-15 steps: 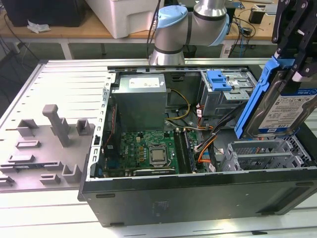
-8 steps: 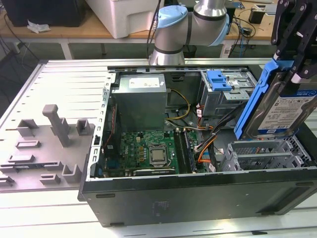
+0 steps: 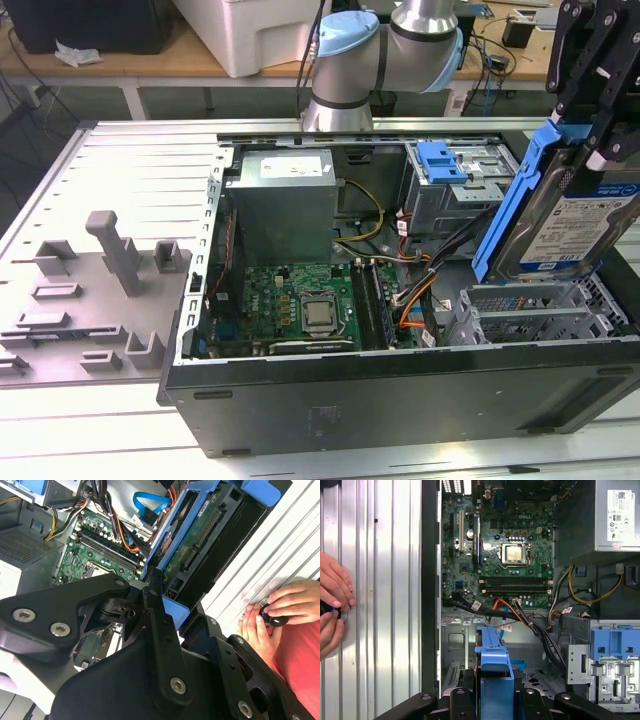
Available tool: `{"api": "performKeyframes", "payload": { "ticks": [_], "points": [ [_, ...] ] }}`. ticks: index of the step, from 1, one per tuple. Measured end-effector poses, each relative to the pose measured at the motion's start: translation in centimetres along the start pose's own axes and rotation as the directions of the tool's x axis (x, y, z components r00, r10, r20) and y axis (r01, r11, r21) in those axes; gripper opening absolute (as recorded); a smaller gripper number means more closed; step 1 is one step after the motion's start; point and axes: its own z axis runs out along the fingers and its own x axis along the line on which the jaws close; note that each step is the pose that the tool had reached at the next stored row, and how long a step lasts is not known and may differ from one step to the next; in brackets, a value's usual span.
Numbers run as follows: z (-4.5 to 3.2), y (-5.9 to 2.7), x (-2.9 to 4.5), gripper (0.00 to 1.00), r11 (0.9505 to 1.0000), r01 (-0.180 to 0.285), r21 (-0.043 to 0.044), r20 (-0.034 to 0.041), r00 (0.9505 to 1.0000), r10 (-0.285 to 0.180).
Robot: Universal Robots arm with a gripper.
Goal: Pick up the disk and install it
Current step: 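Insert the disk into the insertion slot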
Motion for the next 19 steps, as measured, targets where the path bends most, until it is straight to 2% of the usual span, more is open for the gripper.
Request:
{"api": "performKeyframes", "payload": {
  "ticks": [4, 19],
  "points": [
    [0.27, 0.0, 0.01, 0.36, 1.0, 0.0, 0.0, -0.0001, 1.0, 0.0],
    [0.4, 0.0, 0.21, 0.36, 1.0, 0.0, 0.0, 0.0, 1.0, 0.0]
  ]
}}
